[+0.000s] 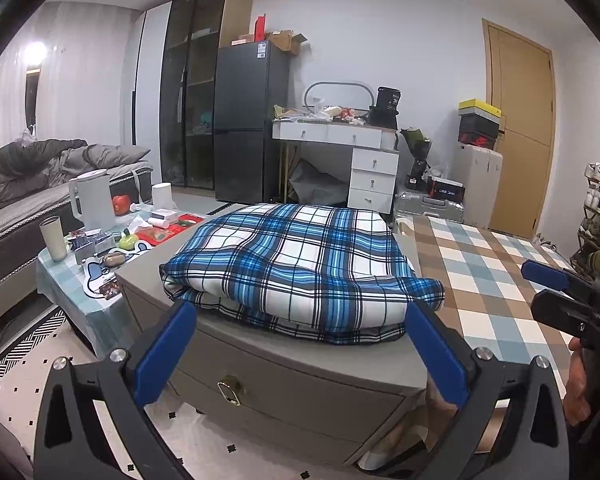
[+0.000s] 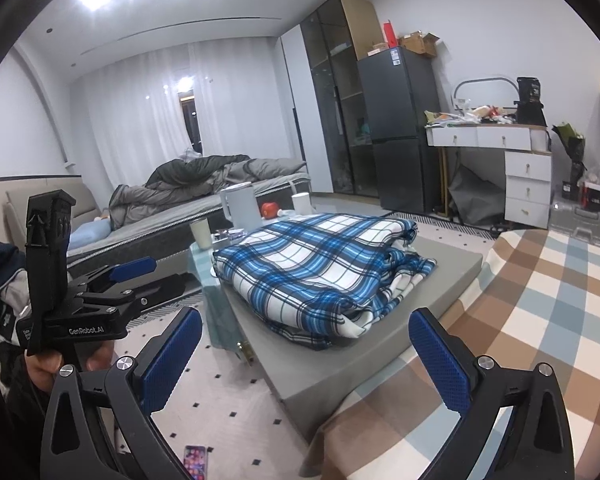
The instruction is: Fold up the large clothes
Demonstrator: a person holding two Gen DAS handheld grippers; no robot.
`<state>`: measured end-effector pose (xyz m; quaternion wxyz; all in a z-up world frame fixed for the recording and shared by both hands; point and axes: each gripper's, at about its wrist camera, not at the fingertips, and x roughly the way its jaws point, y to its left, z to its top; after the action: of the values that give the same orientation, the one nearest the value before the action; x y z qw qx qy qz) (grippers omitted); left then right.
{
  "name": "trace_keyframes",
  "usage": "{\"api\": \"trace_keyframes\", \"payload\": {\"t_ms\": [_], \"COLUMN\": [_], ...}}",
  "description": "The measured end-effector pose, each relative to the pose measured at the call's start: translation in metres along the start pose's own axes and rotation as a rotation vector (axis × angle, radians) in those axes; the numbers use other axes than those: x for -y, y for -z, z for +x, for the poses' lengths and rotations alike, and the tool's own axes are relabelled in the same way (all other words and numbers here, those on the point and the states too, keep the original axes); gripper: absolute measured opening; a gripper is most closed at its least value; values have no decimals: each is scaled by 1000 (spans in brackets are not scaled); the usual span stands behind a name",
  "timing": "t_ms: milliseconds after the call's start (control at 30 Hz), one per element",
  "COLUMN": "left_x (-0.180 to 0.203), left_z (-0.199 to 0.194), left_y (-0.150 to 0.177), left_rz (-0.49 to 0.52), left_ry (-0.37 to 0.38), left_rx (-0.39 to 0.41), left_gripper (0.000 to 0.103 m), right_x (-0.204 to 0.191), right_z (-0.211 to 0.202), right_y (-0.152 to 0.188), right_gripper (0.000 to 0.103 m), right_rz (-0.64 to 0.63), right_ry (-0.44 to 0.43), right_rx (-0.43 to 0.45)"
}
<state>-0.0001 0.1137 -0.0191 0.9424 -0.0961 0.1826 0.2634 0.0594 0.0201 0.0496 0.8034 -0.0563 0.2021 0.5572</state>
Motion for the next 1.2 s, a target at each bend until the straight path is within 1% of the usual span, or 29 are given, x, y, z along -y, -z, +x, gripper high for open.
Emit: {"api": "trace_keyframes", "payload": {"t_ms": [1200], "left_x": [7], "left_z": [-1], "left_y": [1], "left_rz": [-8], "left_ry": [4], "left_rx": [-10], "left_gripper": [102], "right_x": [4], "right_z": [-1], "right_y": [2], "right_gripper": [103], "right_rz": [-7], "right_ry": [9], "right_rx": [-19]}}
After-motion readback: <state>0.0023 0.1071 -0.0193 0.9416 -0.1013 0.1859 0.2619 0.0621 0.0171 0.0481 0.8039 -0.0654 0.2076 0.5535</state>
